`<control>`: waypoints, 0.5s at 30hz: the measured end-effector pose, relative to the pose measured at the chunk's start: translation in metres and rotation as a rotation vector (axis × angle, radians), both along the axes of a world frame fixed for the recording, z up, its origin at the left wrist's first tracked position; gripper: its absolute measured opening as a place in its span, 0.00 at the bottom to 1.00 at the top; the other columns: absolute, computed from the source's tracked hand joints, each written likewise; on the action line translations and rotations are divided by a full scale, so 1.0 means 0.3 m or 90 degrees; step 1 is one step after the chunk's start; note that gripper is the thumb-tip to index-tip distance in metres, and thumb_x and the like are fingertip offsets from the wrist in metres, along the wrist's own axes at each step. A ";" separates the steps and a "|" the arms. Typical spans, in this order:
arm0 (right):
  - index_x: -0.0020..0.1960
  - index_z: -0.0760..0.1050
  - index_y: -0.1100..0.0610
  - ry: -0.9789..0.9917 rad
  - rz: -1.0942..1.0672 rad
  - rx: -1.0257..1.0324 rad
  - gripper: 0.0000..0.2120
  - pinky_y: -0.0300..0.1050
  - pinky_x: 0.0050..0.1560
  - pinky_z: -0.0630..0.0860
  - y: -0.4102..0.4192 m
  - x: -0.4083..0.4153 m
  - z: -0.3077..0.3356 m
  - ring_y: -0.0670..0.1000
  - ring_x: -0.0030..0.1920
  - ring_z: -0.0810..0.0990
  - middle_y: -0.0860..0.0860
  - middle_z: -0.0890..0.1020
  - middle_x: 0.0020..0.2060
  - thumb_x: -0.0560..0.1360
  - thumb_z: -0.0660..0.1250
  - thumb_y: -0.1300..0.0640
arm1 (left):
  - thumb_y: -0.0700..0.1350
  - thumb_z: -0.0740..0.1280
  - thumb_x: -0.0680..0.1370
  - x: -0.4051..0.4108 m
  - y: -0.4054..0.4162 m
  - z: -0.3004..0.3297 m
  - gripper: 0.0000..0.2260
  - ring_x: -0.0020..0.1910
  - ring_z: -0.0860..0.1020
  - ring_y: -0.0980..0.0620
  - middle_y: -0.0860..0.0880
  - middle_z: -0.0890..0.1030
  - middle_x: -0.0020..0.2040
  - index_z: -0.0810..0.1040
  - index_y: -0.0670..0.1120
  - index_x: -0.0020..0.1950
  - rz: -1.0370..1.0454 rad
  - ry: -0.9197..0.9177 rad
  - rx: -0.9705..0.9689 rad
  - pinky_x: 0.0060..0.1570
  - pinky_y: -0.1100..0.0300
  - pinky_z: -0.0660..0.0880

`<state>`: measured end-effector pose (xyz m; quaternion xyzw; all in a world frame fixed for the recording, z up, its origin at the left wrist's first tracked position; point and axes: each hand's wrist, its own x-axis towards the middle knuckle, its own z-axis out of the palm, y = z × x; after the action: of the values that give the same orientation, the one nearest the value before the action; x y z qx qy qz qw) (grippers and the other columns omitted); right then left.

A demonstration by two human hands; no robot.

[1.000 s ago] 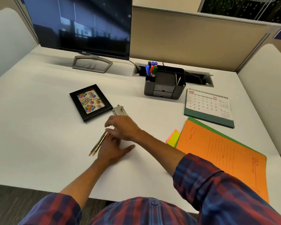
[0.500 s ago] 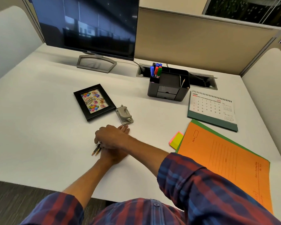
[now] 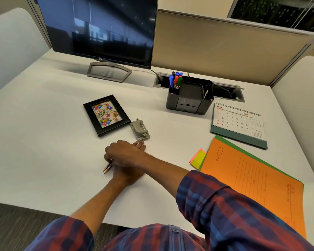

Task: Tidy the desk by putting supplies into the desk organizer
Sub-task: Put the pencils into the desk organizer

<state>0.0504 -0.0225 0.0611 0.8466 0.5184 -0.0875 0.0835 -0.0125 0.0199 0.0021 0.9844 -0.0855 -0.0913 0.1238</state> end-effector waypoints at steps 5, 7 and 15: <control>0.52 0.81 0.51 0.132 -0.128 0.198 0.07 0.44 0.45 0.71 -0.079 0.025 0.056 0.50 0.48 0.79 0.47 0.82 0.48 0.74 0.70 0.53 | 0.71 0.46 0.69 -0.006 -0.009 0.004 0.40 0.69 0.69 0.47 0.47 0.72 0.71 0.65 0.51 0.74 0.060 -0.003 -0.069 0.65 0.54 0.66; 0.53 0.81 0.53 0.161 -0.187 0.304 0.08 0.44 0.45 0.73 -0.122 0.040 0.089 0.50 0.47 0.80 0.47 0.83 0.48 0.75 0.70 0.54 | 0.71 0.51 0.72 0.004 -0.010 0.004 0.37 0.66 0.72 0.47 0.46 0.77 0.66 0.71 0.46 0.68 0.040 -0.055 -0.086 0.64 0.55 0.67; 0.69 0.67 0.50 0.083 -0.372 0.518 0.24 0.46 0.44 0.78 -0.309 0.120 0.141 0.53 0.43 0.83 0.47 0.86 0.47 0.75 0.70 0.55 | 0.69 0.54 0.76 0.025 -0.002 -0.040 0.35 0.78 0.49 0.57 0.54 0.55 0.79 0.58 0.50 0.78 -0.036 -0.108 -0.109 0.75 0.58 0.45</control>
<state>0.0866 -0.1151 0.1035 0.9129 0.2562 0.0494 -0.3138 -0.0050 0.0194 -0.0099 0.9715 -0.1312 -0.0033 0.1973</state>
